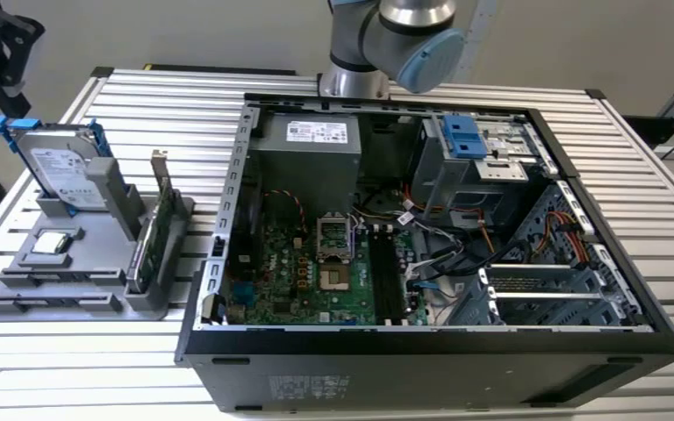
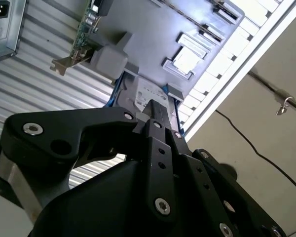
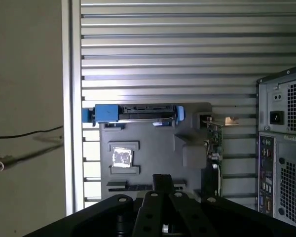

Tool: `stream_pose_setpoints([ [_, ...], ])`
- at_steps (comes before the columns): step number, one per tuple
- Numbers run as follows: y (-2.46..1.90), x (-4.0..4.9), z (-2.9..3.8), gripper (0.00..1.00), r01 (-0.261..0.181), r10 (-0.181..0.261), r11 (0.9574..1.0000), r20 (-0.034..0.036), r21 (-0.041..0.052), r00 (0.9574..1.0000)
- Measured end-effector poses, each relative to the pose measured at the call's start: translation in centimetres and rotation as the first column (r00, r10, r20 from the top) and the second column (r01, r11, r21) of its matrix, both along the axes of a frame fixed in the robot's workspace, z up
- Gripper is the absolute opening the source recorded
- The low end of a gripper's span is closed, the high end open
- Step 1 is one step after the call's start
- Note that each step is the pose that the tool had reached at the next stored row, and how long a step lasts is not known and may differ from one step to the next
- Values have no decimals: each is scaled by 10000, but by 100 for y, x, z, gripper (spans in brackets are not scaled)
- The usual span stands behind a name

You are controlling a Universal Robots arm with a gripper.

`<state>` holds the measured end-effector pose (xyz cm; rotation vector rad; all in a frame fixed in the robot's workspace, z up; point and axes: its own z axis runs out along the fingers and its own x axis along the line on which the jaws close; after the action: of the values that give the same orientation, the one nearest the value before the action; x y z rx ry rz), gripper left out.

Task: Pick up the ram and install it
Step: 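Reach for the ram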

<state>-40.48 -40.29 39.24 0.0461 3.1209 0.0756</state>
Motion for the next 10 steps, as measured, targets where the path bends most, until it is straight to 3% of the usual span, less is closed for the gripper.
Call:
stream_pose_setpoints([
  [10,-125,0,0,0,1,-1,10000,1,0,10000],
])
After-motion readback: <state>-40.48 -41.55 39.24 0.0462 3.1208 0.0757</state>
